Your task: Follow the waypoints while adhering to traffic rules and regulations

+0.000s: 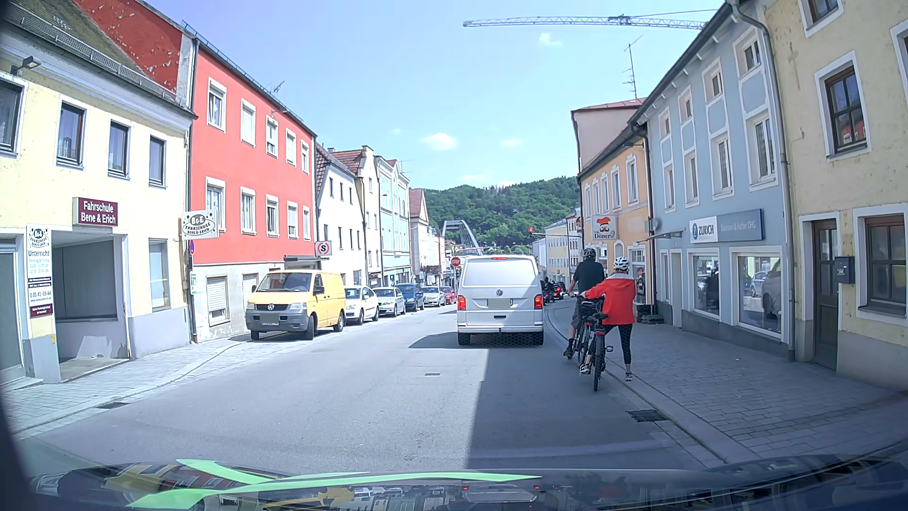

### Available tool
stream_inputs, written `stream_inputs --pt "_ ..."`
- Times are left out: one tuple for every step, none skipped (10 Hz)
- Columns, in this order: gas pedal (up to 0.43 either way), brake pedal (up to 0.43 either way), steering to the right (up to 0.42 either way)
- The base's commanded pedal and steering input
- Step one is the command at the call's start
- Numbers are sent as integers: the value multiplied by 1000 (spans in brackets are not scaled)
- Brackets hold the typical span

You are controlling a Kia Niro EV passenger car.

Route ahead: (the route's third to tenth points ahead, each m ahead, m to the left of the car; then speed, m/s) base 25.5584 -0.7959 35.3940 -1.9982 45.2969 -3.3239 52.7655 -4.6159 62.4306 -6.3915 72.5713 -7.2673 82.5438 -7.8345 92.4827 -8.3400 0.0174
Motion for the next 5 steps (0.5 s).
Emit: stream_inputs --pt "0 201 -3" --pt "0 201 -3" --pt "0 201 -3" --pt "0 207 -3" --pt "0 201 -3"
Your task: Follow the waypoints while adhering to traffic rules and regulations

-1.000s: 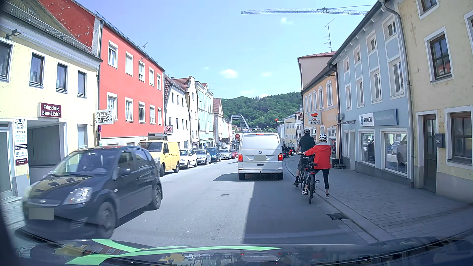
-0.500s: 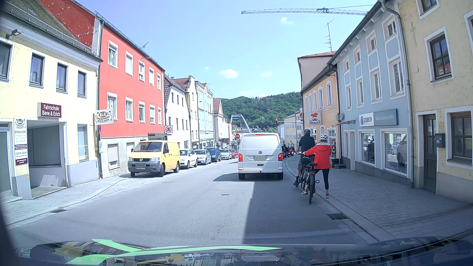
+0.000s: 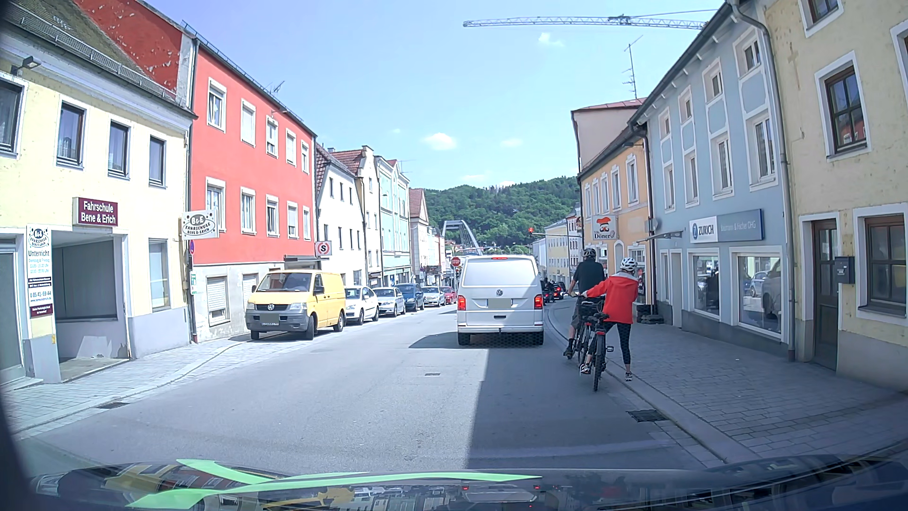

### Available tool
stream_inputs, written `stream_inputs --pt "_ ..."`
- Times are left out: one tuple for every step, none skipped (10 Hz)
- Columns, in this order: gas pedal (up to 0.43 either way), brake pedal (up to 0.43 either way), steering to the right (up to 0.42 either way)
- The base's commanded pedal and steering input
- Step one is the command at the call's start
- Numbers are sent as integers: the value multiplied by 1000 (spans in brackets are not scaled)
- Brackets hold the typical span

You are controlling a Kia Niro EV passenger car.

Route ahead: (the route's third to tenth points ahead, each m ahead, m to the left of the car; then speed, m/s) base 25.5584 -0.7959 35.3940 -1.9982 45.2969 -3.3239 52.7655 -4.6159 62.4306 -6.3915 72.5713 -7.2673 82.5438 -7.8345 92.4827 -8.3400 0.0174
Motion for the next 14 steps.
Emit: stream_inputs --pt "0 207 -4" --pt "0 207 -3" --pt "0 207 -3" --pt "0 207 -3" --pt "0 220 -3" --pt "0 238 -3" --pt "0 262 -3" --pt "0 274 -3" --pt "0 280 -3" --pt "0 280 -3" --pt "0 280 -3" --pt "0 287 -3" --pt "0 287 -3" --pt "0 287 -3"
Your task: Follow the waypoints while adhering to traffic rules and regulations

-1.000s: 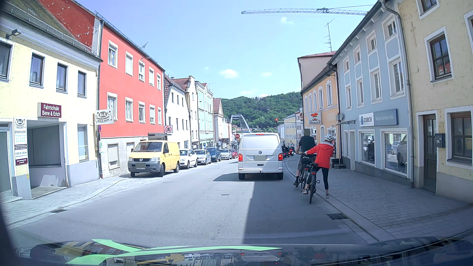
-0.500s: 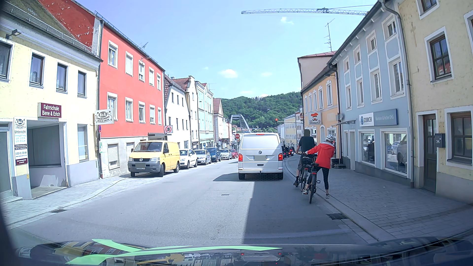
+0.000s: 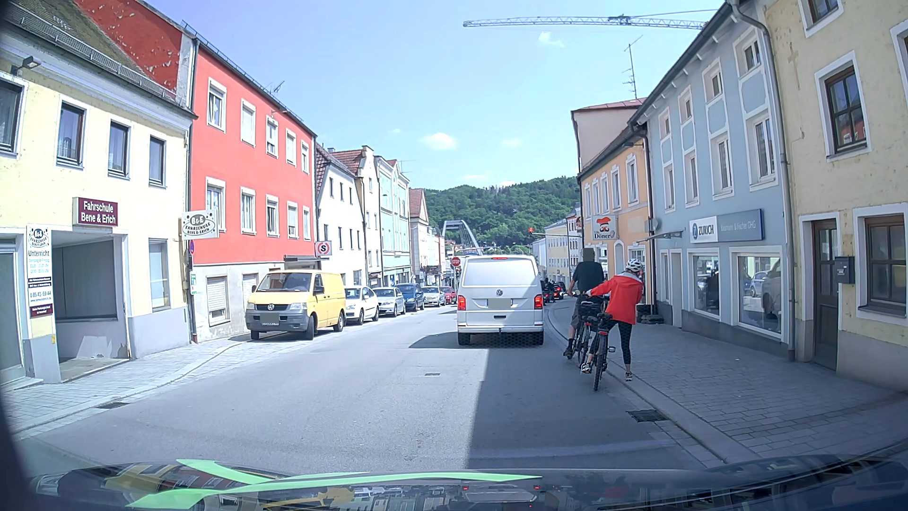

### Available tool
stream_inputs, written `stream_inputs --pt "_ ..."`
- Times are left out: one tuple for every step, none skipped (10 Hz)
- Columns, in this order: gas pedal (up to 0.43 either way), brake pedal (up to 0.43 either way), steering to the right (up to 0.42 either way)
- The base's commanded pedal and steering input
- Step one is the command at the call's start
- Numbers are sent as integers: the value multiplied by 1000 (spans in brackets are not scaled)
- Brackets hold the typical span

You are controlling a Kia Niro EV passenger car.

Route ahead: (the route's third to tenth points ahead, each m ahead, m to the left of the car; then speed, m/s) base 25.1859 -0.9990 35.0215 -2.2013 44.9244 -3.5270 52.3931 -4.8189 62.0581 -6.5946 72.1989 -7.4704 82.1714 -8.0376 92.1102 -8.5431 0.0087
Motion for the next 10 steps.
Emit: stream_inputs --pt "0 287 -3" --pt "0 305 -3" --pt "0 329 -3" --pt "0 335 -3" --pt "0 341 -3" --pt "0 341 -3" --pt "0 341 -3" --pt "0 341 -3" --pt "0 341 -3" --pt "0 341 -4"
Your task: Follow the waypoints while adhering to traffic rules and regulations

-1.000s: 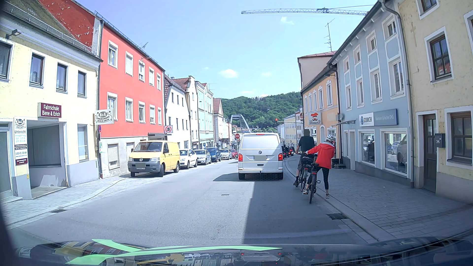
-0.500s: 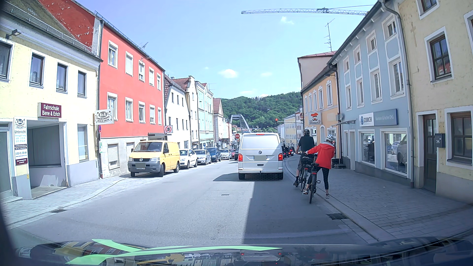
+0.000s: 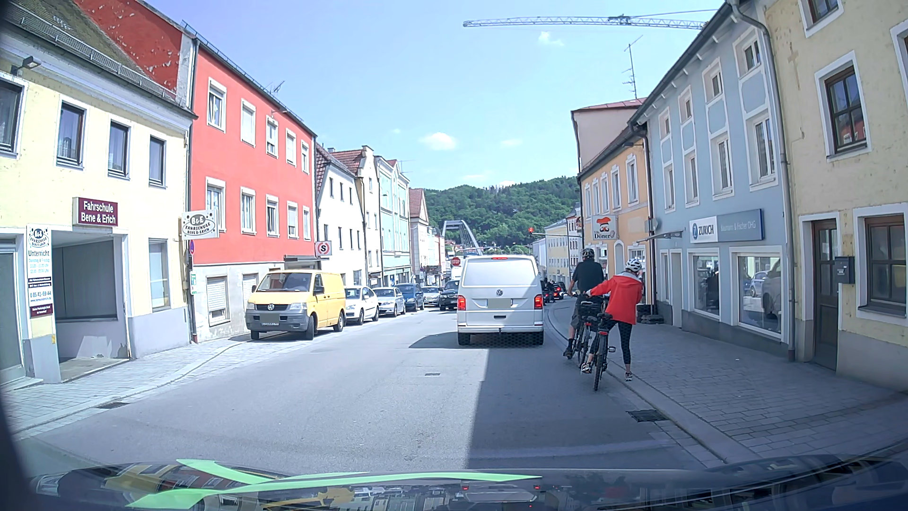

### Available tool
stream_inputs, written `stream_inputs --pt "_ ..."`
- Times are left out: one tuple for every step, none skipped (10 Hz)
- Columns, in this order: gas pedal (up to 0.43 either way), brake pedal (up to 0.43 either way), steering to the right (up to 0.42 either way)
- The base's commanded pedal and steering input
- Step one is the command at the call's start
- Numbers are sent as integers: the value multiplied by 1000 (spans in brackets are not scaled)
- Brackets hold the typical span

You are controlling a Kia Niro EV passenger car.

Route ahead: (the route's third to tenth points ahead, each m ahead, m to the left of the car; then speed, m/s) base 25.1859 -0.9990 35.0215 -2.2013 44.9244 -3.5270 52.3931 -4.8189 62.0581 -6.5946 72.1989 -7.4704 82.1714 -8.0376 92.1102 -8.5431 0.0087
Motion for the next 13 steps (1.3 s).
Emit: stream_inputs --pt "0 341 -3" --pt "0 341 -3" --pt "0 341 -3" --pt "0 341 -3" --pt "0 341 -3" --pt "0 341 -3" --pt "0 341 -3" --pt "0 329 -3" --pt "0 323 -3" --pt "0 317 -3" --pt "0 317 -3" --pt "0 317 -3" --pt "0 317 -3"
